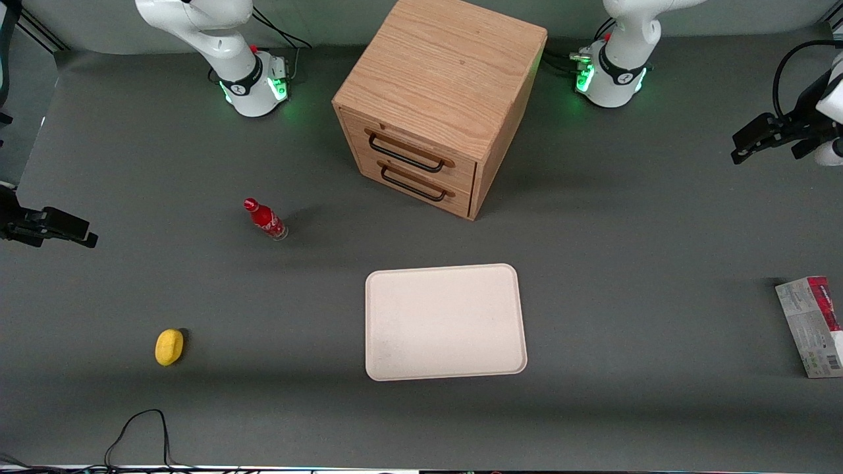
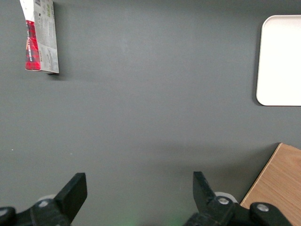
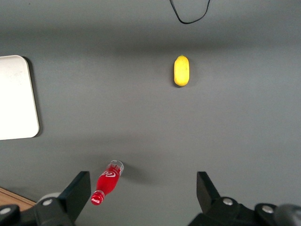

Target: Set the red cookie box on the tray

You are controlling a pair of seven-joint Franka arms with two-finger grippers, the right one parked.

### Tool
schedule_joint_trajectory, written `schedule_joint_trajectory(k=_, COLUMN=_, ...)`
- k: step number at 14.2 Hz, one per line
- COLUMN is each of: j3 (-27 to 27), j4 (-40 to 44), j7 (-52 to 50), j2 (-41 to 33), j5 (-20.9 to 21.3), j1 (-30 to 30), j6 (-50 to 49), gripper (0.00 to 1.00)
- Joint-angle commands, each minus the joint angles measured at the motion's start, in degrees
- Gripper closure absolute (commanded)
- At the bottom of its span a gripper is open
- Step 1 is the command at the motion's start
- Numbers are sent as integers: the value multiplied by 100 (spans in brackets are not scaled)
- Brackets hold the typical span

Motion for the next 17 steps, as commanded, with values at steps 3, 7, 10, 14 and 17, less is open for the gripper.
schedule_joint_trajectory(k=3, j3=-5, j4=-142, j7=47, j2=2, j5=129, j1=111, j6=165, gripper=0)
schedule_joint_trajectory(k=7, j3=178, j4=41, j7=108, j2=606, j5=637, j1=270, j6=289, gripper=0)
schedule_joint_trajectory(k=10, j3=994, j4=1215, j7=1018, j2=2001, j5=674, j1=261, j6=457, gripper=0)
schedule_joint_trajectory(k=14, j3=1883, j4=2660, j7=2619, j2=3796, j5=552, j1=252, j6=1147, gripper=0)
schedule_joint_trajectory(k=17, j3=2182, j4=2757, j7=3455, j2=4710, j5=-368, j1=524, j6=2203, gripper=0)
